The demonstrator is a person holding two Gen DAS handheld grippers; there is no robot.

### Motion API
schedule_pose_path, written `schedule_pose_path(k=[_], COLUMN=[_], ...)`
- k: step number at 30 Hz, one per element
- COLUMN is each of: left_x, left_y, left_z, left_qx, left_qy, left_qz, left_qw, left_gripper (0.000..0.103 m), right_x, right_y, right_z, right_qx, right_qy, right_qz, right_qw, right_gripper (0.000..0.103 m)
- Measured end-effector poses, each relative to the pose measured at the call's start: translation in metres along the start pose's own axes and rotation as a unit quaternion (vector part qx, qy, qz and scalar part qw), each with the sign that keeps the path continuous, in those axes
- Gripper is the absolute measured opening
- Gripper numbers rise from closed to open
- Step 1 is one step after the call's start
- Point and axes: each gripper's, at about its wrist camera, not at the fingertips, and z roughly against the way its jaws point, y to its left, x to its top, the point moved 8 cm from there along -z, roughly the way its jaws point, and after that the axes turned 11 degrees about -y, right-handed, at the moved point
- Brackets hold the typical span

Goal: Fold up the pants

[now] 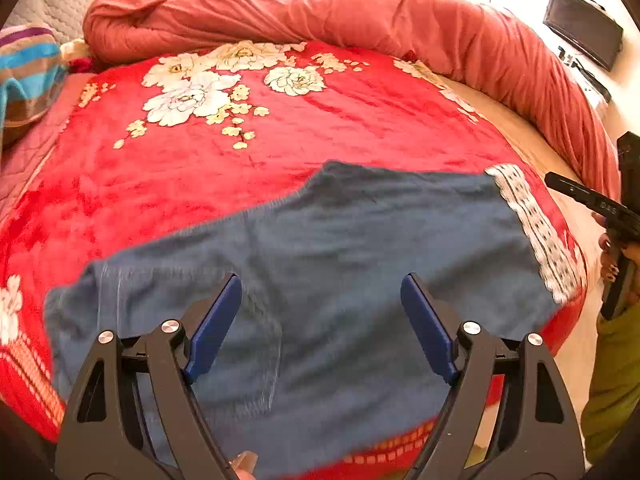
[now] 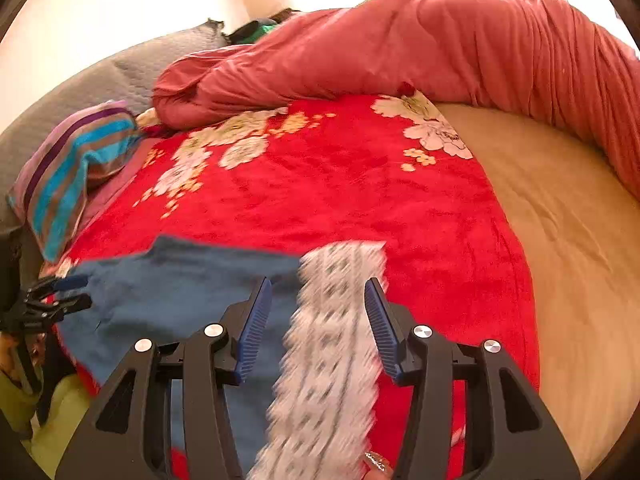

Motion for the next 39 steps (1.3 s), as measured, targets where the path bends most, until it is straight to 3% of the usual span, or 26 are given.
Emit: schedule_pose_path(k=[2, 9, 15, 16, 17, 18, 20, 23, 27, 31, 33, 34, 36, 39], left_x=[0.010, 0.037, 0.029, 0.026, 0.026, 0.026, 0.029, 0.044, 0.051, 0.041, 0.035, 0.035, 0.038, 0.047], left_y=[0.002, -0.002, -0.001, -0.004, -0.010, -0.018, -0.028, -0.029, -0.032, -0.025, -0.021, -0.017, -0.009, 0.001], left_z=[-0.017, -0.075, -0.124, -0.125, -0.122, -0.119, -0.111, -0.101, -0.105, -0.122, -0.125, -0.123, -0.117, -0.088], left_qx=[-0.005, -0.009, -0.013, -0.006, -0.010, -0.024, -0.027, -0.001, 0.026, 0.030, 0.033, 0.030, 0.035, 0.027], left_qy=[0.014, 0.035, 0.068, 0.062, 0.057, 0.053, 0.048, 0.015, -0.007, 0.004, 0.004, 0.001, -0.004, -0.038], left_qz=[0.005, -0.011, 0.008, -0.003, -0.018, -0.028, -0.044, -0.064, -0.096, -0.092, -0.091, -0.084, -0.071, -0.042], left_qw=[0.9999, 0.9993, 0.9976, 0.9981, 0.9982, 0.9979, 0.9975, 0.9978, 0.9951, 0.9953, 0.9953, 0.9960, 0.9968, 0.9980], left_gripper=[0.074, 0.074, 0.074, 0.069, 0.048, 0.021, 0.010, 0.006, 0.006, 0.008, 0.017, 0.019, 0.035, 0.044], right_x=[0.001, -0.012, -0.022, -0.023, -0.023, -0.022, -0.013, 0.007, 0.029, 0.009, -0.007, -0.009, -0.006, 0.006], right_y=[-0.015, -0.027, -0.017, -0.014, -0.009, -0.007, -0.003, 0.003, 0.003, -0.007, -0.014, -0.016, -0.020, -0.019], right_z=[-0.020, -0.069, -0.082, -0.080, -0.078, -0.075, -0.068, -0.055, -0.053, -0.085, -0.099, -0.099, -0.092, -0.064], right_qx=[-0.020, 0.008, 0.054, 0.067, 0.083, 0.086, 0.091, 0.080, 0.038, -0.014, -0.030, -0.030, -0.039, -0.047], right_qy=[0.022, 0.064, 0.071, 0.070, 0.068, 0.064, 0.048, 0.013, -0.012, 0.040, 0.065, 0.061, 0.052, 0.017], right_qz=[-0.008, -0.031, -0.035, -0.033, -0.030, -0.024, -0.012, 0.010, 0.058, 0.095, 0.096, 0.092, 0.076, 0.075], right_qw=[1.000, 0.997, 0.995, 0.995, 0.994, 0.994, 0.995, 0.997, 0.998, 0.995, 0.993, 0.993, 0.995, 0.996], right_gripper=[0.048, 0.047, 0.028, 0.024, 0.023, 0.023, 0.021, 0.020, 0.018, 0.018, 0.021, 0.022, 0.034, 0.041])
